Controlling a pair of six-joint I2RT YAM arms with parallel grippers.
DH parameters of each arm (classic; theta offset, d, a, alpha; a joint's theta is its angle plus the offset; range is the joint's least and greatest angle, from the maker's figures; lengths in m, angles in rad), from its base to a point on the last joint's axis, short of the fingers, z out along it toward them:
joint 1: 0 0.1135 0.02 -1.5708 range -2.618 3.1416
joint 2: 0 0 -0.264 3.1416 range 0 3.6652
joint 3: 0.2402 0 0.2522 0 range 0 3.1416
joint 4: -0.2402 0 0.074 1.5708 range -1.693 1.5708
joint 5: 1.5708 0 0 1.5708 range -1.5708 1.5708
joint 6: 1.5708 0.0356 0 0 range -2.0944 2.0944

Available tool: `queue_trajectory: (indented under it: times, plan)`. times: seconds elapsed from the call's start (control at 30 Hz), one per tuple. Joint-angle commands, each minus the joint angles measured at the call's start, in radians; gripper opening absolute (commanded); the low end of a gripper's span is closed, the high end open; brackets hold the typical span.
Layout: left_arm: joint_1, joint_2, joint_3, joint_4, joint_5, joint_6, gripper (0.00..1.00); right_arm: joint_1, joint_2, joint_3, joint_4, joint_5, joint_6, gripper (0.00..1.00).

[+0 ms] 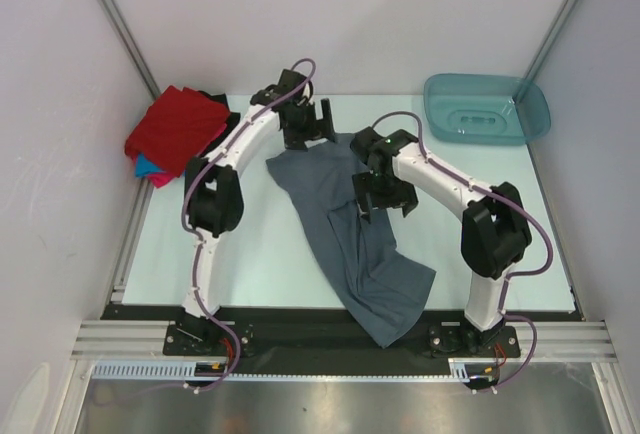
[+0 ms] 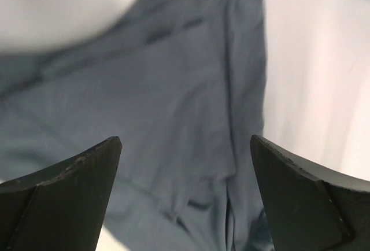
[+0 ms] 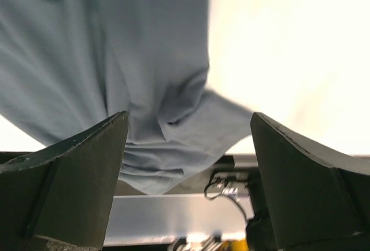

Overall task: Fold and stack the t-shirts
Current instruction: Fold the tshirt

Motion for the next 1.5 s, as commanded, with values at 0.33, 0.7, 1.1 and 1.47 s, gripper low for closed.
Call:
queue_trajectory:
  times: [0.33,0.7,1.1,1.47]
  plan:
    - [-0.059,-0.062,-0.258,-0.002,0.065,-0.086,1.0,0.016,0.012,0.091,0.032,0.007,-0.087,0.92]
    - [-0.067,0.14,-0.062,-0.139,-0.017,-0.06,1.0,0.009,-0.077,0.083,-0.028,0.024,-0.061,0.92]
    - [-0.115,0.372,0.234,-0.084,0.132,-0.048,1.0,0.009,-0.148,-0.003,-0.06,0.03,-0.008,0.93]
    - [-0.107,0.472,0.347,0.223,0.331,-0.194,1.0,0.043,-0.185,-0.063,-0.085,-0.006,0.041,0.92]
